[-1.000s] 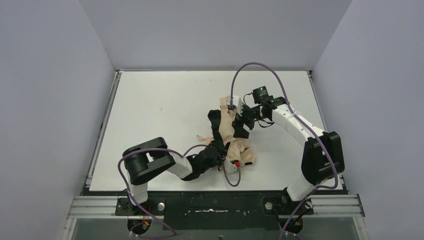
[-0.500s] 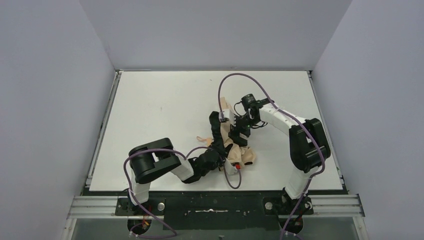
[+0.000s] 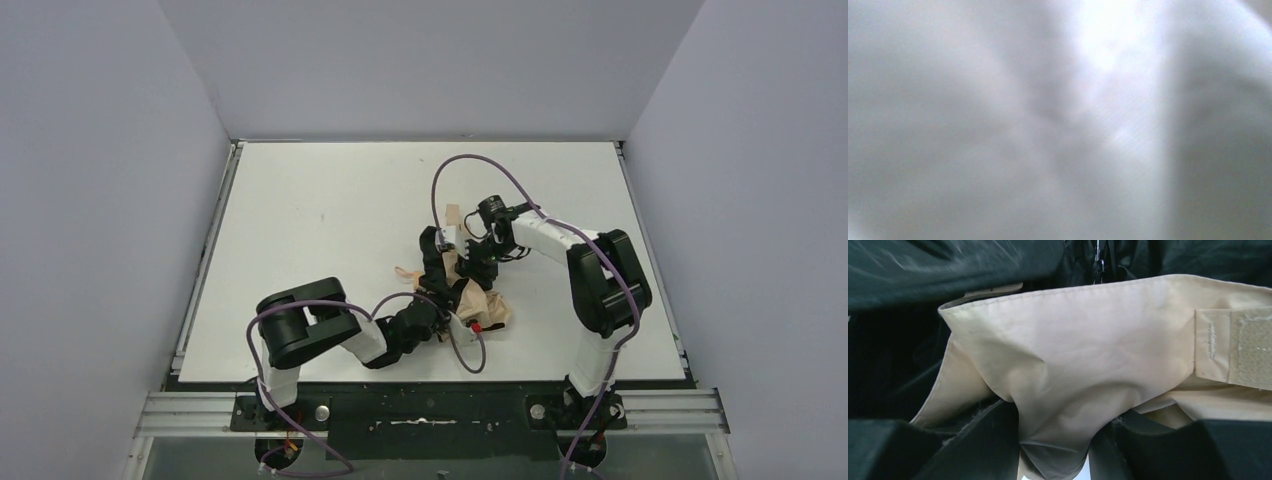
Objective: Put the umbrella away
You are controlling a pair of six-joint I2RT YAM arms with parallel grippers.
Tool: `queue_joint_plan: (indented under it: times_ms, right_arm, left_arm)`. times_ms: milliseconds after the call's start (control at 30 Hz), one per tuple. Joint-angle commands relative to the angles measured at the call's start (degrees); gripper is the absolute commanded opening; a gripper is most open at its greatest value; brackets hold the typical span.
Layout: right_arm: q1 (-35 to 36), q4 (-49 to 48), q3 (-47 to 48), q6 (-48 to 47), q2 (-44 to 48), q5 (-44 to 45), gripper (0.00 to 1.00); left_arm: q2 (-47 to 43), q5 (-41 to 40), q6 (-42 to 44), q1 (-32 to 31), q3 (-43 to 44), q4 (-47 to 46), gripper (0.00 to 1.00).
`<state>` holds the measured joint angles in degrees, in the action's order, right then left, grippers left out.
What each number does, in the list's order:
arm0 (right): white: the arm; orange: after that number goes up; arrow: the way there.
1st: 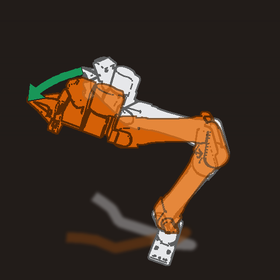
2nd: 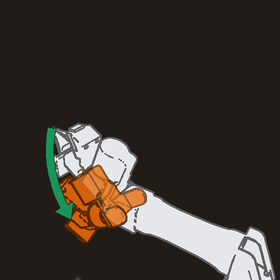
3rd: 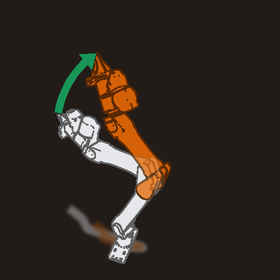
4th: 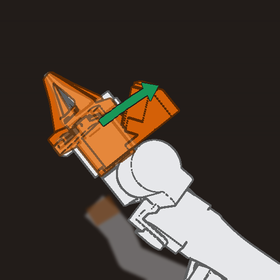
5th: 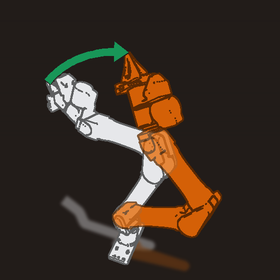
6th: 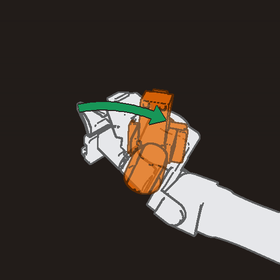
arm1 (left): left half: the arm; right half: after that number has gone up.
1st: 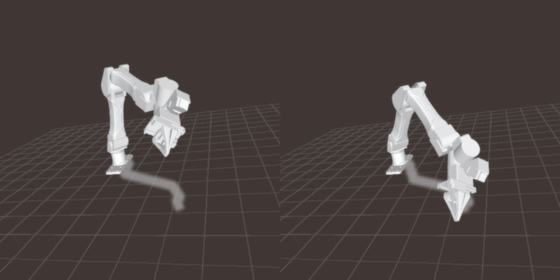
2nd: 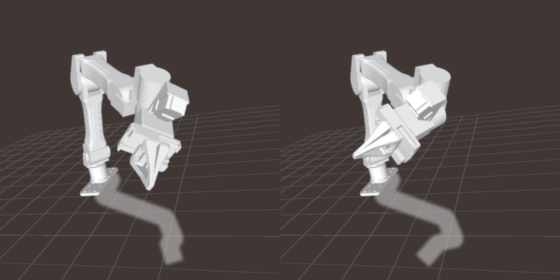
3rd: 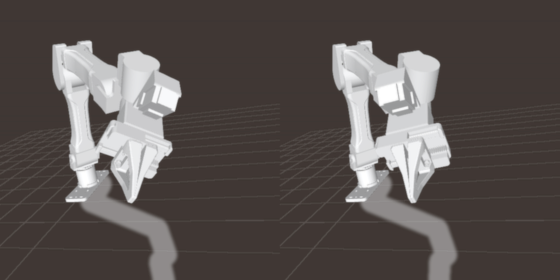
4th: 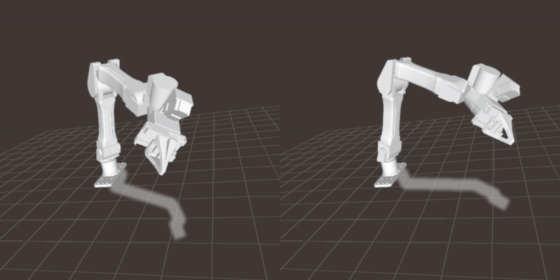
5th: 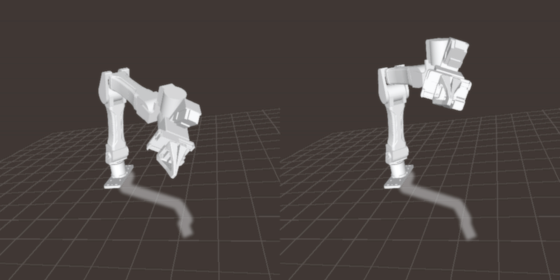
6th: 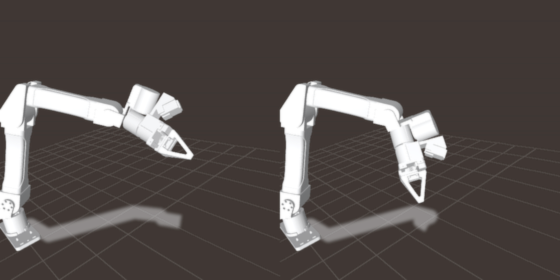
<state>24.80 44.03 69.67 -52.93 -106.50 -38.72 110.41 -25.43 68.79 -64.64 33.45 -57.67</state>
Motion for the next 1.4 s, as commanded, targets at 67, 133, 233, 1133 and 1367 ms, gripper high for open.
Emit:
queue_joint_plan:
  times_ms: [67, 133, 233, 1133, 1367]
  right_arm:
    - [-1.94, -3.78, -3.07, 0.94, 0.13, 5.79, 0.3]
    - [-2.5, -4.33, -2.85, 1.42, 0.53, 6.24, 0.24]
    - [-2.93, -7.47, -3.53, 2.76, 1.85, 5.91, 0.19]
    - [-1.89, -20.55, -8.57, 15.27, 5.11, 10.59, 0.17]
    - [-2.58, -15.59, -4.75, 18.47, 1.9, 8.45, 0.15]
  left_arm:
    - [-8.31, -8.23, -4.5, -2.52, -2.23, -3.2, 0.63]
    - [-10.72, -9.94, -6.57, -3.91, -3.01, -1.87, 0.65]
    - [-15.6, -12.74, -10.6, -6.75, -4.33, 0.51, 0.67]
    - [-57.79, 0.87, -105.74, 9.4, -2.52, 65.33, 0.63]
    - [-45.35, 11.45, -116.57, 19.87, -3.44, 53.26, 0.6]
